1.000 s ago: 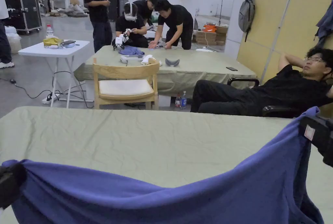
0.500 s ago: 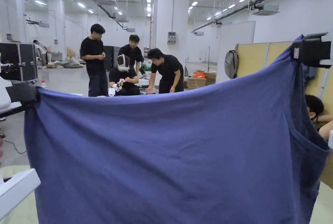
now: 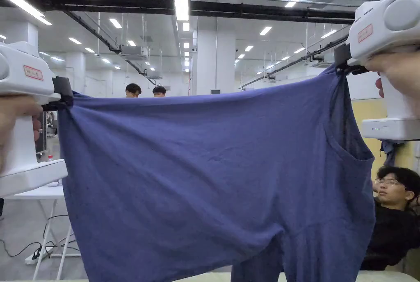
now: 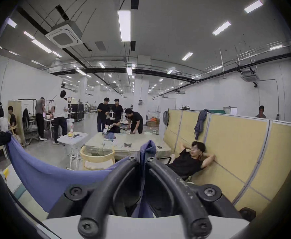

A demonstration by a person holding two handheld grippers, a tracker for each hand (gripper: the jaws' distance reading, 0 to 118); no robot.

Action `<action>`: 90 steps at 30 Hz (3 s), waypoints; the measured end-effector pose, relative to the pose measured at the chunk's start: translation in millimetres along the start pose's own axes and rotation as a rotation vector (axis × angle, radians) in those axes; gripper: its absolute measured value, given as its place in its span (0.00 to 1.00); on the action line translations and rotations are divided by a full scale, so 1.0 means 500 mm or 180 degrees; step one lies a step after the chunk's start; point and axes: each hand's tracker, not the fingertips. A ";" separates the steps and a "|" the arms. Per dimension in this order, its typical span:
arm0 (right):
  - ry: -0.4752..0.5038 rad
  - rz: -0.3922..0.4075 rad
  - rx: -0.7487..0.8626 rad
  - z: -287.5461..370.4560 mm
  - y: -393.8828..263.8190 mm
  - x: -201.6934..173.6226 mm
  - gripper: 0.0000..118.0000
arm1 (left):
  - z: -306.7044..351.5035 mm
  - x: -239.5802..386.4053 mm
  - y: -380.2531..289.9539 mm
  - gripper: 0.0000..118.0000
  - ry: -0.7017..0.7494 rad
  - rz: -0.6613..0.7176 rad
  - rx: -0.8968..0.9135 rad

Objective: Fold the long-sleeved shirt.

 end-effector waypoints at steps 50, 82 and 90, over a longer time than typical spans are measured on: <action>0.0850 0.0644 -0.3015 0.452 -1.340 -0.047 0.06 | 0.575 -0.349 -1.103 0.03 0.0348 -0.0457 -0.3285; 0.1192 0.0522 -0.2824 -0.225 -1.297 -0.515 1.00 | 0.536 -0.253 -0.959 0.01 0.0317 -0.0262 -0.2353; 0.0966 0.0493 -0.3491 -0.306 -1.393 -0.560 0.53 | 0.486 -0.273 -0.967 0.01 0.0330 -0.0275 -0.2393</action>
